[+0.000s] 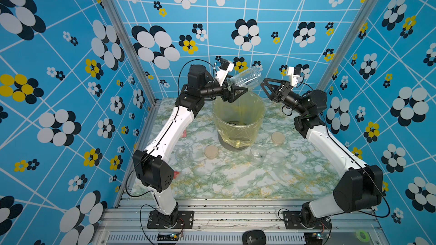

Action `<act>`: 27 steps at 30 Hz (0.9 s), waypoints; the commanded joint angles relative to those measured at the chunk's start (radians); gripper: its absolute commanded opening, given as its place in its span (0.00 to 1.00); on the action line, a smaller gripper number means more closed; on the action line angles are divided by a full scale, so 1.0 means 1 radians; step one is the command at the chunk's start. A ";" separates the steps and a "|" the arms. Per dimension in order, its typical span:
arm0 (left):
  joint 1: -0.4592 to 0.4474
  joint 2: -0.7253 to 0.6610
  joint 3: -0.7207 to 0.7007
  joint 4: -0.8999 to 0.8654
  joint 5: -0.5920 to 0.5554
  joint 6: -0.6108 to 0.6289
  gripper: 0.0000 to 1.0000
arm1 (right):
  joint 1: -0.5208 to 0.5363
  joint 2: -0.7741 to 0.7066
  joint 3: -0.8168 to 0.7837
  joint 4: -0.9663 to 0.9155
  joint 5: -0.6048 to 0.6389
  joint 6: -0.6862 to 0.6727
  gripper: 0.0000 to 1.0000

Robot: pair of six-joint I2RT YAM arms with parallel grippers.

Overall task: Empty moldy tea leaves from jars
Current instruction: Pour the moldy tea leaves from the jar into the trash bin.

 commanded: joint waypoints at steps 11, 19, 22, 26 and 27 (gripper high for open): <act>-0.024 0.022 0.098 0.066 0.019 -0.013 0.00 | 0.050 0.099 0.123 0.041 -0.002 0.003 0.99; -0.038 0.041 0.116 0.062 0.018 -0.014 0.00 | 0.076 0.146 0.182 0.064 0.009 0.026 0.99; -0.041 0.043 0.114 0.064 0.019 -0.016 0.00 | 0.078 0.156 0.193 0.076 0.018 0.039 0.99; -0.048 0.046 0.116 0.065 0.016 -0.016 0.00 | 0.083 0.168 0.206 0.090 0.026 0.053 0.98; -0.049 0.047 0.116 0.065 0.016 -0.016 0.00 | 0.085 0.170 0.208 0.094 0.029 0.054 0.98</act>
